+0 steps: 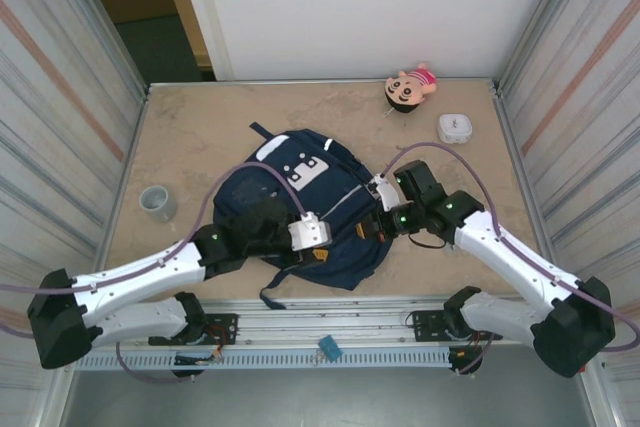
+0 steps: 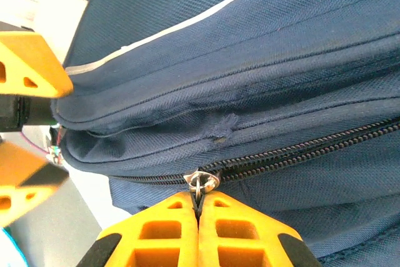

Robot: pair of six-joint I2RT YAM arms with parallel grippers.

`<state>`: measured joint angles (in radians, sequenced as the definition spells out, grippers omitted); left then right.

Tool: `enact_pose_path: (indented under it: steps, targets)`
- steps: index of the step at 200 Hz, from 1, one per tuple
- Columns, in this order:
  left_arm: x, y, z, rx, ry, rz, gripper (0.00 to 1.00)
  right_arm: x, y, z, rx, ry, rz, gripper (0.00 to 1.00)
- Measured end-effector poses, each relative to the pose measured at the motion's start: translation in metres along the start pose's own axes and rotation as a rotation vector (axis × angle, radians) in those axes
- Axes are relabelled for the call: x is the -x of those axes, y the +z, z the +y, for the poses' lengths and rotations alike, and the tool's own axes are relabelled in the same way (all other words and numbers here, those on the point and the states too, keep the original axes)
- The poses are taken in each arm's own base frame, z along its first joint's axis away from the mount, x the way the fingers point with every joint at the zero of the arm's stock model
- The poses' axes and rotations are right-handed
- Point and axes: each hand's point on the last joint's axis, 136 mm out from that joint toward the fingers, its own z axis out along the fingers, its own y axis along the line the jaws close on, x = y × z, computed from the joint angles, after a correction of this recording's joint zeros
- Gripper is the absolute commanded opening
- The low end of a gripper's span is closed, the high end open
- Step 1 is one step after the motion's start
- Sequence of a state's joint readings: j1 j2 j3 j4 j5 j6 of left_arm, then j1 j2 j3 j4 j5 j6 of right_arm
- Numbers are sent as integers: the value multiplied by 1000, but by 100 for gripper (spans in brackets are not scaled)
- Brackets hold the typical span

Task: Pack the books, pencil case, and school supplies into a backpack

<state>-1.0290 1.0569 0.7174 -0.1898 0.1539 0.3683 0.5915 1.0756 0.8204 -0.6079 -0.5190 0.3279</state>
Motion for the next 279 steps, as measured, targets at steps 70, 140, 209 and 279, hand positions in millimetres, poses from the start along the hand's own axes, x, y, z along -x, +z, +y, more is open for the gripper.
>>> enact_pose_path:
  steps: [70, 140, 209, 279]
  targets:
    - [18, 45, 7, 57, -21, 67, 38, 0, -4, 4, 7, -14, -13, 0]
    - [10, 44, 6, 59, 13, 63, 5, 3, -12, -9, -14, 27, -39, 0]
    - [-14, -11, 2, 9, 48, -26, 6, 13, -11, -31, -33, 54, -61, 0]
    - [-36, -35, 12, 97, 10, 54, 57, 11, -6, -13, 40, 12, -62, 0]
